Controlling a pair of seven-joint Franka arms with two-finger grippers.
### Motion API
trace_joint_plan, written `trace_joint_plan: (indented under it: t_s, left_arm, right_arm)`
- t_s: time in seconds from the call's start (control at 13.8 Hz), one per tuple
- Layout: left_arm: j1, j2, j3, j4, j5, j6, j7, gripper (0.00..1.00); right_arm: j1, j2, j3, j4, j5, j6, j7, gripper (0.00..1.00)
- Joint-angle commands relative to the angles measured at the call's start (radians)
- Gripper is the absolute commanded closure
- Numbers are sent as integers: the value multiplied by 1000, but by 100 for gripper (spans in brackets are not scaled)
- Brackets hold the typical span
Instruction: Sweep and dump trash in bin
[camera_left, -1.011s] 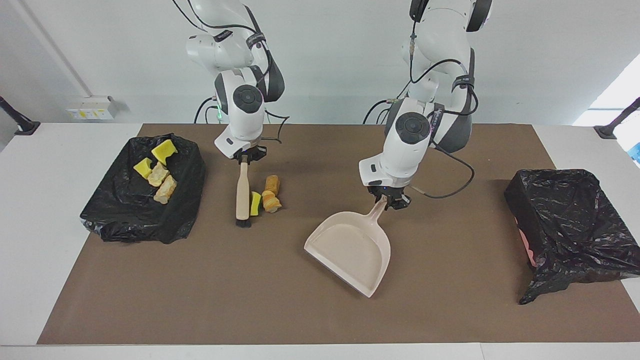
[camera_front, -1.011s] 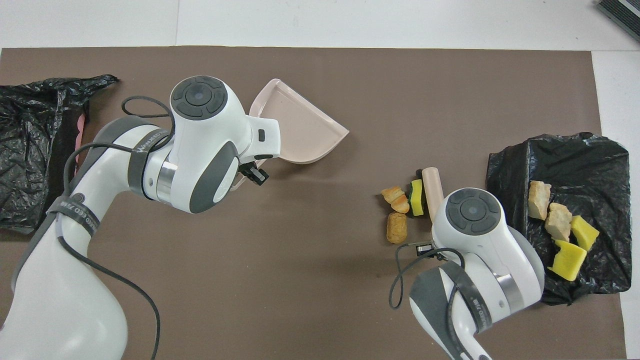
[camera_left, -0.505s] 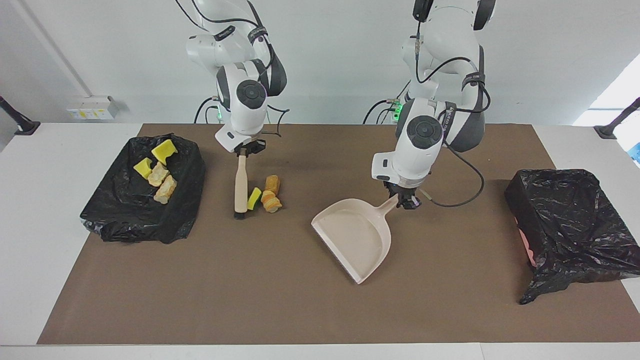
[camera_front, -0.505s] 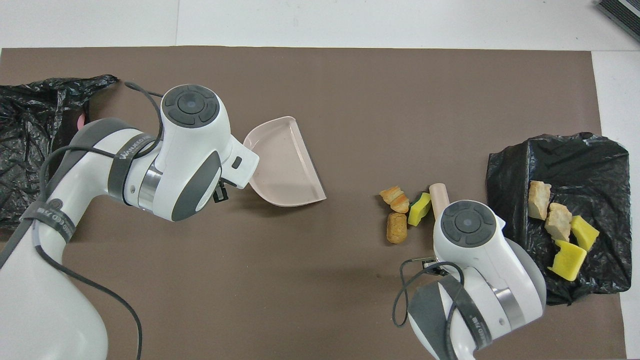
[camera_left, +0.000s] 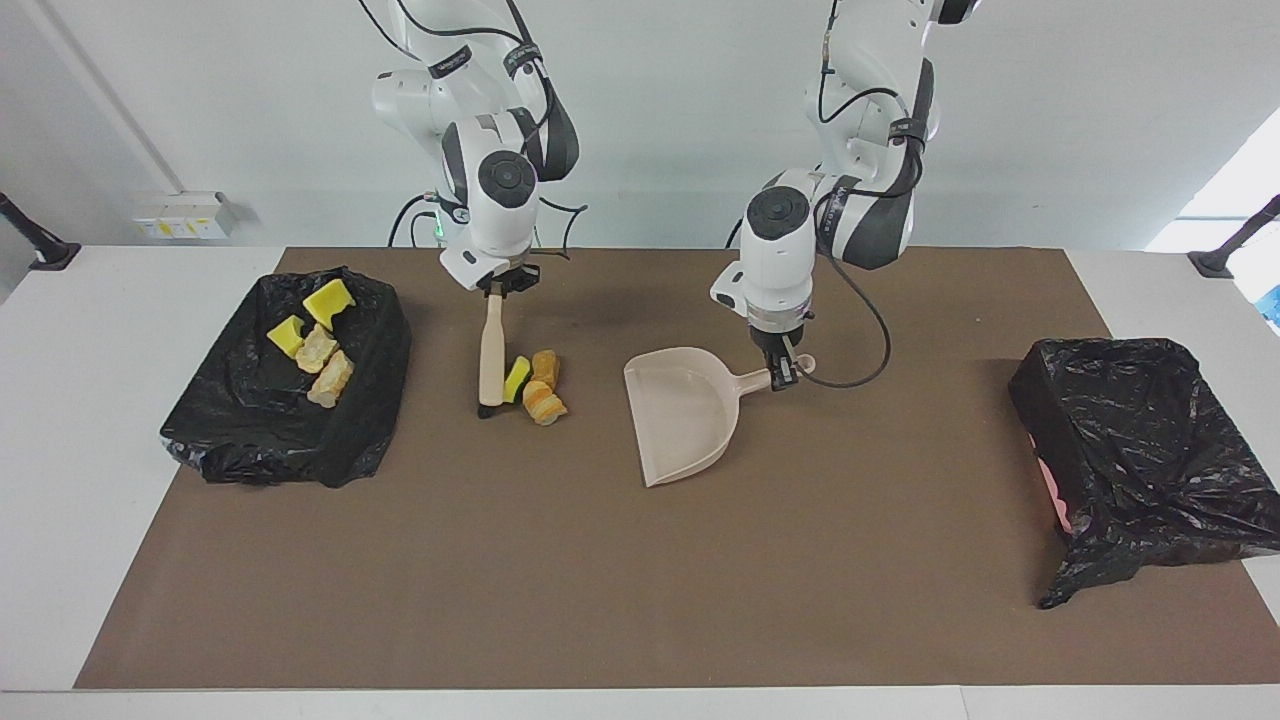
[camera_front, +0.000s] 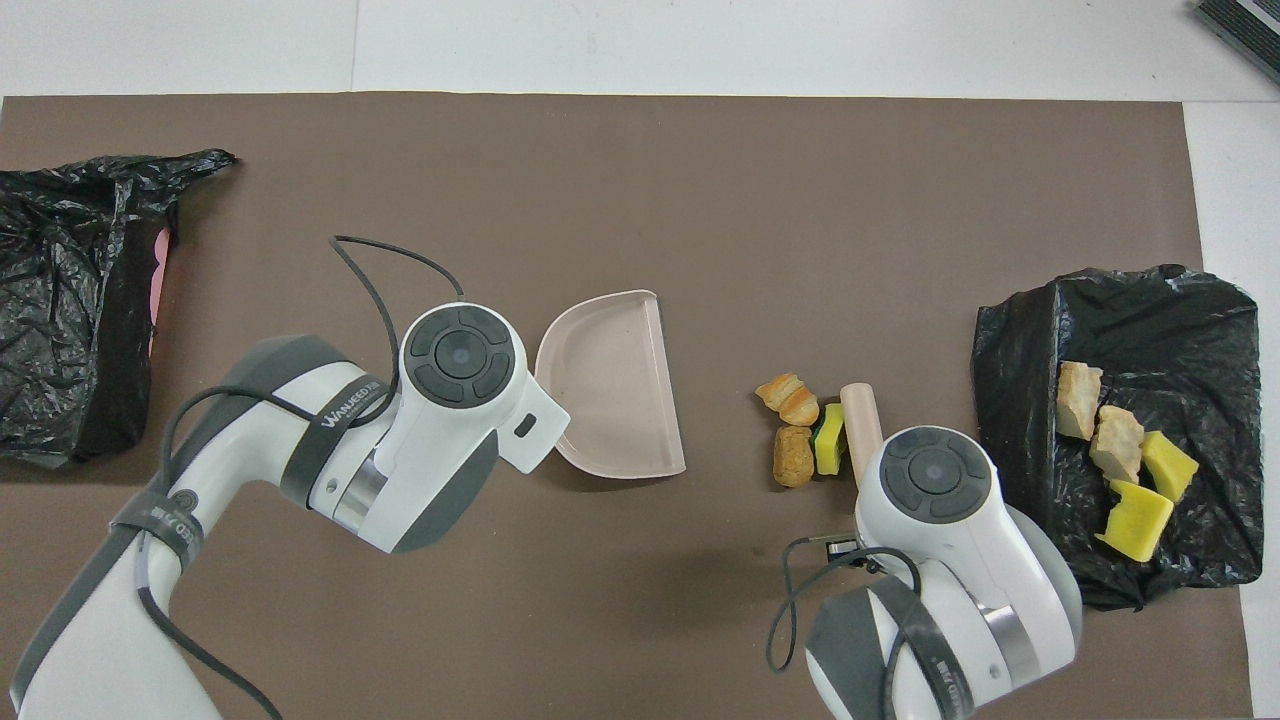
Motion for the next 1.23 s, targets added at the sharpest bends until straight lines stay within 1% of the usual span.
trace_joint_plan:
  t_s: [0.0, 0.14, 0.29, 0.43, 0.65, 0.79, 0.87, 1.01, 1.16]
  left_arm:
    - [-58, -72, 11, -110, 22, 69, -18, 100]
    - [-78, -89, 9, -150, 22, 98, -43, 100]
    - [-87, -91, 8, -153, 22, 106, -85, 100]
    - [-87, -91, 6, -153, 22, 106, -92, 100]
    - [-87, -98, 5, -165, 20, 108, -105, 100]
    - [-95, -91, 5, -171, 20, 118, -136, 100]
    - [-109, -89, 5, -182, 20, 131, -150, 100]
    - [-100, -89, 5, -194, 20, 160, -152, 100]
    - [-95, -85, 5, -194, 20, 183, -150, 100]
  right_arm:
    - [-9, 49, 1, -5, 22, 75, -74, 100]
    - [-9, 71, 3, 19, 23, 76, -155, 100]
    - [-6, 85, 6, 33, 31, 79, -196, 100]
    - [39, 97, 4, 41, 77, 87, -202, 100]
    - [83, 143, 6, 64, 190, 150, -202, 100]
    - [129, 165, 4, 105, 265, 148, -196, 100]
    - [135, 177, 6, 126, 316, 148, -194, 100]
    - [157, 192, 6, 160, 405, 148, -185, 100]
    - [186, 188, 4, 183, 419, 135, -116, 100]
